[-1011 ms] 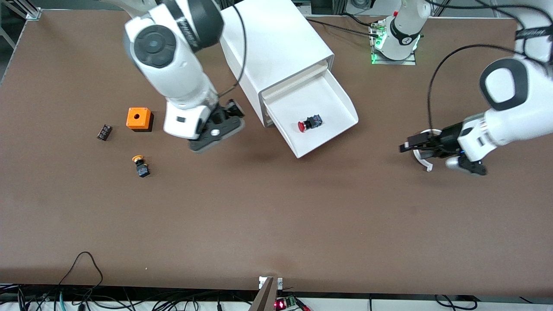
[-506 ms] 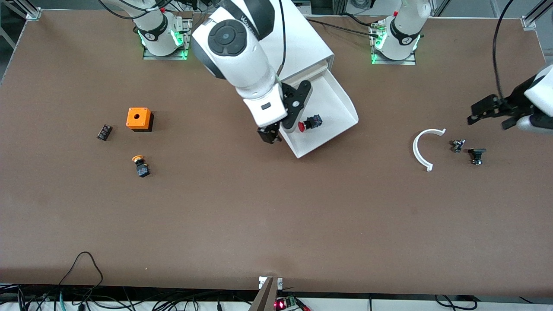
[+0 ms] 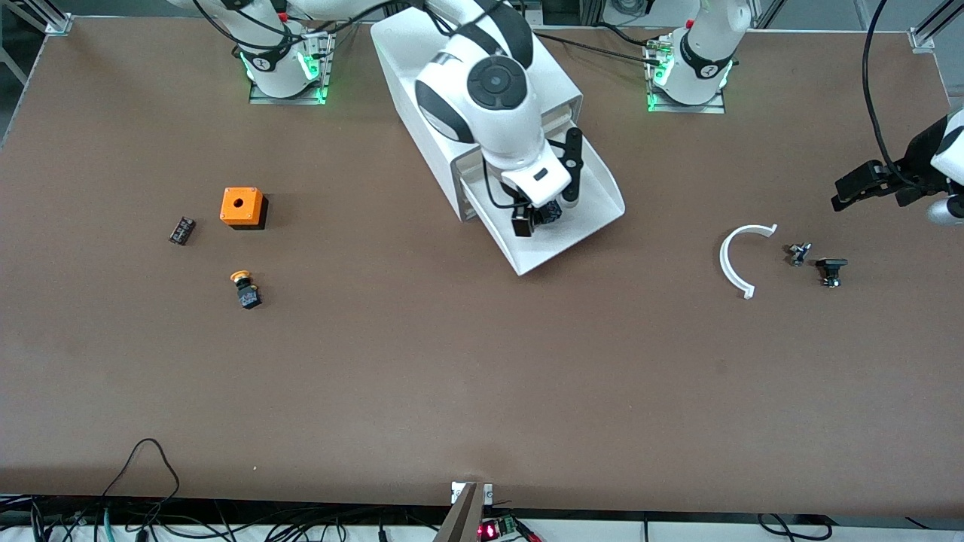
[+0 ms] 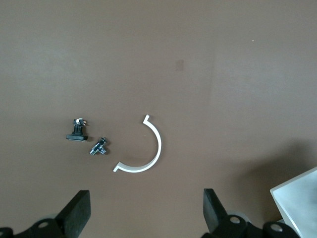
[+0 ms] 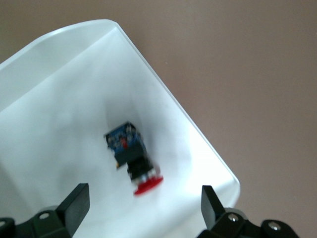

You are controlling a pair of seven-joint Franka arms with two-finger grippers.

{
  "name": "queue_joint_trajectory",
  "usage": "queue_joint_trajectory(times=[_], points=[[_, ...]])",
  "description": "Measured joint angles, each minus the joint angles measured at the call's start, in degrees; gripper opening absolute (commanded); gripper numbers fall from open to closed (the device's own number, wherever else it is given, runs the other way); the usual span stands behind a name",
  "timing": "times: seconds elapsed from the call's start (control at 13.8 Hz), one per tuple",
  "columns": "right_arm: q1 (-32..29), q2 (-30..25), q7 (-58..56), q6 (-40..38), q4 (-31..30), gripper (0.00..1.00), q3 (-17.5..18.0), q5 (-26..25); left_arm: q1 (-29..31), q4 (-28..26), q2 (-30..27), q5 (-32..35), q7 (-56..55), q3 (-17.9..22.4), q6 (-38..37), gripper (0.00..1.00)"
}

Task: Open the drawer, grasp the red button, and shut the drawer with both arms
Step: 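Lower the right gripper into the drawer over the red button, then close the right gripper on the red push button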

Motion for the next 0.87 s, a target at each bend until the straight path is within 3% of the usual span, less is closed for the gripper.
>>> queue_joint_trajectory(times=[0.87], points=[[4.2,3.2,-5.2,-1.6,1.6,1.0,-1.8,-3.5,0.0,0.0,0.1,0.2,-0.5,0.0,0.0,1.0]])
